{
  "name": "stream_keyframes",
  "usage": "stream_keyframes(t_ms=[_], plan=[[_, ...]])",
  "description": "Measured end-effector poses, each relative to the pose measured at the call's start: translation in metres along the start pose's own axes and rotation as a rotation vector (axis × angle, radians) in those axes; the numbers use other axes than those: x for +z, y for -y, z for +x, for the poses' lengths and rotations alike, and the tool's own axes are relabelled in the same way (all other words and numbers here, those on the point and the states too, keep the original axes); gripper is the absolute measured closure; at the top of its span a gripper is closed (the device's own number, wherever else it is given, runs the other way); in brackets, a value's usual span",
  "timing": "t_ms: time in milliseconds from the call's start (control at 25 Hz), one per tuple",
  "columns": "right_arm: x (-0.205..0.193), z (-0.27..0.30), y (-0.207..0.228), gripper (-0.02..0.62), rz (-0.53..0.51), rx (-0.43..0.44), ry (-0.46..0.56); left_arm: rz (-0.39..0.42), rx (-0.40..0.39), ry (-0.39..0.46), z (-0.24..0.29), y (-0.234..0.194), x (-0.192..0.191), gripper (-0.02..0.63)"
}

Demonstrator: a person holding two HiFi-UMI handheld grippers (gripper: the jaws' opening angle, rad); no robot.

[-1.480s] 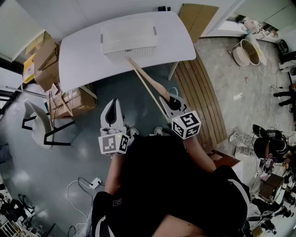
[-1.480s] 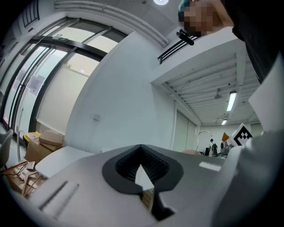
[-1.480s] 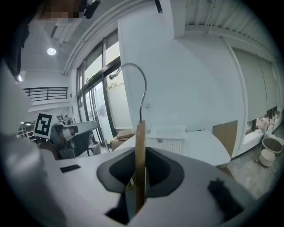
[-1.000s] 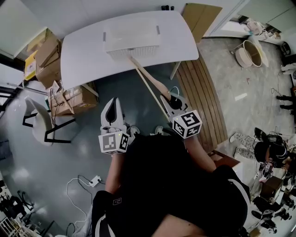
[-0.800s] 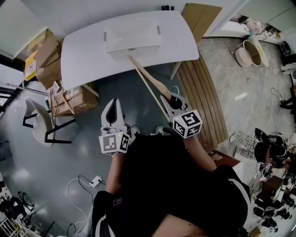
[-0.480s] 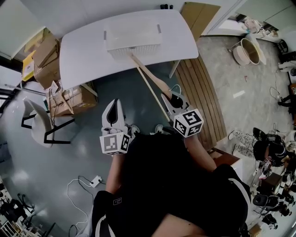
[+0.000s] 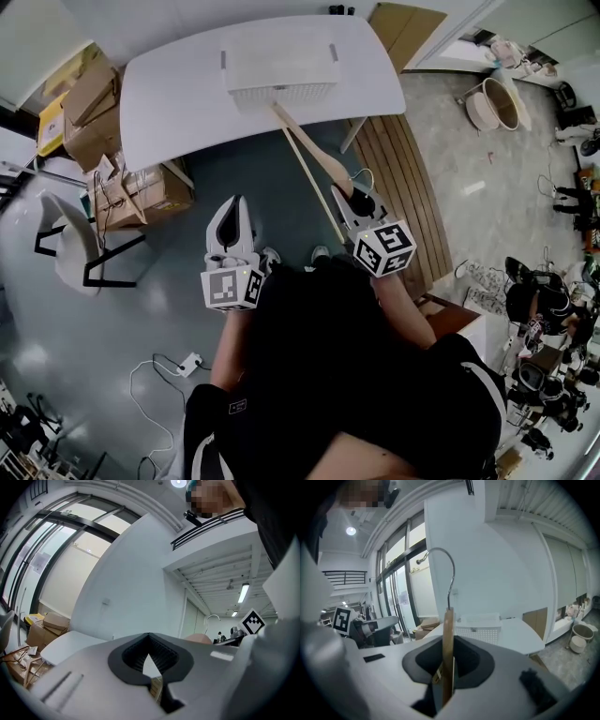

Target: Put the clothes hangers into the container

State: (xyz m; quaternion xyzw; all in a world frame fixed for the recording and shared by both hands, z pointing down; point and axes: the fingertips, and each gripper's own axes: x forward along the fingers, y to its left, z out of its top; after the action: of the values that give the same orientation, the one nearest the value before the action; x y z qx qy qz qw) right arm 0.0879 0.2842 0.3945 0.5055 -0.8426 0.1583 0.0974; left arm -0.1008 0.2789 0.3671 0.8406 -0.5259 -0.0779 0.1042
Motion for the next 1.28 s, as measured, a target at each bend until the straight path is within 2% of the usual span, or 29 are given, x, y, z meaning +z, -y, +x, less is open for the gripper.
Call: stream_keyframes(t_ms=[240,560,1280], plan=[[-0.002,0.006,-0.01,0.532,-0.009,-0.025,-0.001,-0.021,-0.009,-0.004,-0.003,-0.016,-0.003,0.6],[0.002,0.025,0.007,0.532,-0.009,-0.014,0.0,-0.02,-0.02,-0.008,0.024,-0.015,-0.003,0.601],[0.049,0.104,0.099,0.532,-0.019,0.074,0.009,0.045,0.032,-0.036,0.146,-0.015,0.0,0.601]])
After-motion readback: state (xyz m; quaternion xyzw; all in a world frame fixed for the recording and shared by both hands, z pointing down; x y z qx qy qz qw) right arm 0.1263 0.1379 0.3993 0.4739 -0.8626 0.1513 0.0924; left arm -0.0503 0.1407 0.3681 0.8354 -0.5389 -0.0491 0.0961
